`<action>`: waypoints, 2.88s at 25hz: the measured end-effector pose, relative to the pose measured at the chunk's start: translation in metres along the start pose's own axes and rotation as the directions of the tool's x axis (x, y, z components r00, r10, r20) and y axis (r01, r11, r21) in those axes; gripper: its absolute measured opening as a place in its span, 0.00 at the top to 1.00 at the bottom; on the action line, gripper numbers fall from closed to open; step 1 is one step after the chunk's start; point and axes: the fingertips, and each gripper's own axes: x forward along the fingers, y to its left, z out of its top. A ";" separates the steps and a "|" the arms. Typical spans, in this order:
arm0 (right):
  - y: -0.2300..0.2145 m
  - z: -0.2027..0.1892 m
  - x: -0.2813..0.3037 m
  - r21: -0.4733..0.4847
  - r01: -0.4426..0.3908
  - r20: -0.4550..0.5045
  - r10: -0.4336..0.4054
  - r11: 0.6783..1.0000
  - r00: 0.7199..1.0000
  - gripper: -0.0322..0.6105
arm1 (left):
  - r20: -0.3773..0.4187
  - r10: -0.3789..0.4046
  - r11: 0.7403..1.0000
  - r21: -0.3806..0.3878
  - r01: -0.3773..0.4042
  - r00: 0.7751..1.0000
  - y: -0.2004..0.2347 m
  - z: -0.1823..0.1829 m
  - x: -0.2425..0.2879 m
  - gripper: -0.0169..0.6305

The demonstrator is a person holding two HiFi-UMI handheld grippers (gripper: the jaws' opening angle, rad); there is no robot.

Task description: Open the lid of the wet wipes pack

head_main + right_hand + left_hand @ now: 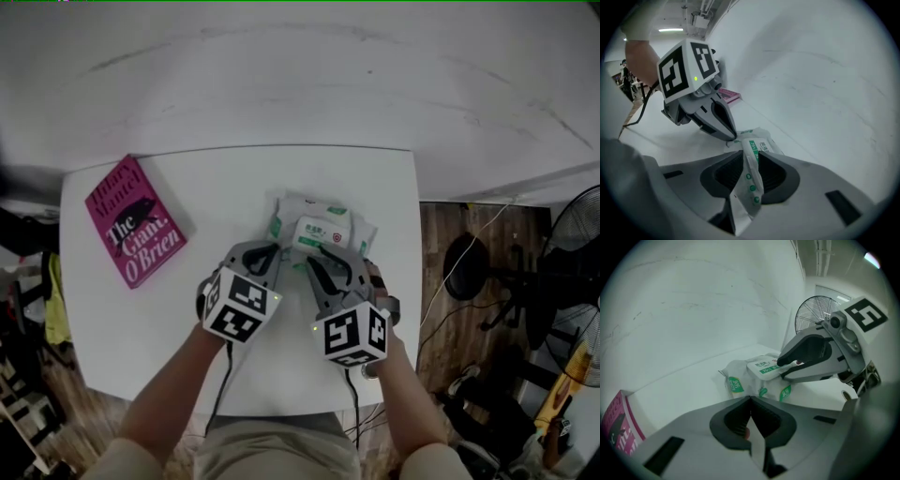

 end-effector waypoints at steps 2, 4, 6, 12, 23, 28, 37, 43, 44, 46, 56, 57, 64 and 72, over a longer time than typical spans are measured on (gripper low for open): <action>-0.002 -0.003 0.003 -0.029 0.014 -0.020 -0.014 0.999 1.000 0.76 | 0.002 0.000 1.000 -0.002 0.000 1.000 0.000 0.000 0.000 0.94; -0.003 -0.003 0.002 -0.033 0.015 -0.023 -0.016 0.999 1.000 0.78 | 0.004 0.001 1.000 -0.004 -0.001 1.000 0.000 0.000 0.000 0.94; -0.004 0.000 0.001 -0.034 0.021 -0.012 -0.021 0.999 1.000 0.82 | 0.002 0.005 1.000 0.003 -0.005 1.000 0.000 0.000 0.000 0.94; -0.050 0.023 -0.017 0.058 0.138 0.079 -0.143 0.989 0.987 0.89 | 0.007 0.014 1.000 0.011 -0.014 1.000 -0.001 -0.002 0.000 0.94; -0.099 0.019 0.007 0.245 0.152 0.174 -0.197 0.958 0.965 0.85 | 0.034 -0.035 0.994 -0.103 0.039 0.999 0.002 0.000 -0.002 0.94; -0.110 0.010 0.023 0.313 0.150 0.172 -0.211 0.938 0.962 0.85 | 0.044 -0.055 0.990 -0.131 0.061 0.997 0.002 0.000 -0.002 0.94; -0.105 -0.022 0.055 0.277 0.110 0.010 -0.117 0.955 0.993 0.88 | 0.072 -0.091 0.971 -0.214 0.104 0.993 0.006 -0.002 -0.005 0.94; -0.111 -0.020 0.042 0.359 0.097 -0.003 -0.103 0.928 0.995 0.89 | 0.063 -0.065 0.972 -0.221 0.077 0.996 0.005 0.000 -0.012 0.94; -0.113 -0.019 0.035 0.382 0.098 0.004 -0.108 0.919 0.994 0.89 | 0.062 -0.064 0.974 -0.214 0.076 0.996 0.005 0.001 -0.015 0.94; -0.116 -0.013 0.019 0.426 0.094 0.023 -0.114 0.900 0.993 0.90 | 0.076 -0.056 0.976 -0.205 0.071 0.996 0.006 0.007 -0.024 0.94; -0.111 0.059 -0.095 0.527 0.055 0.207 -0.192 0.848 0.959 0.91 | 0.187 0.025 0.986 -0.169 0.007 0.982 0.010 0.056 -0.100 0.94; -0.109 0.066 -0.106 0.527 0.056 0.224 -0.202 0.848 0.953 0.91 | 0.200 0.031 0.986 -0.164 0.002 0.979 0.010 0.061 -0.109 0.94; -0.100 0.107 -0.179 0.513 0.070 0.305 -0.257 0.856 0.917 0.91 | 0.302 0.085 0.992 -0.111 -0.054 0.950 0.006 0.098 -0.177 0.94; -0.077 0.134 -0.257 0.466 0.097 0.360 -0.289 0.880 0.887 0.91 | 0.411 0.112 0.994 -0.057 -0.097 0.905 -0.019 0.123 -0.253 0.94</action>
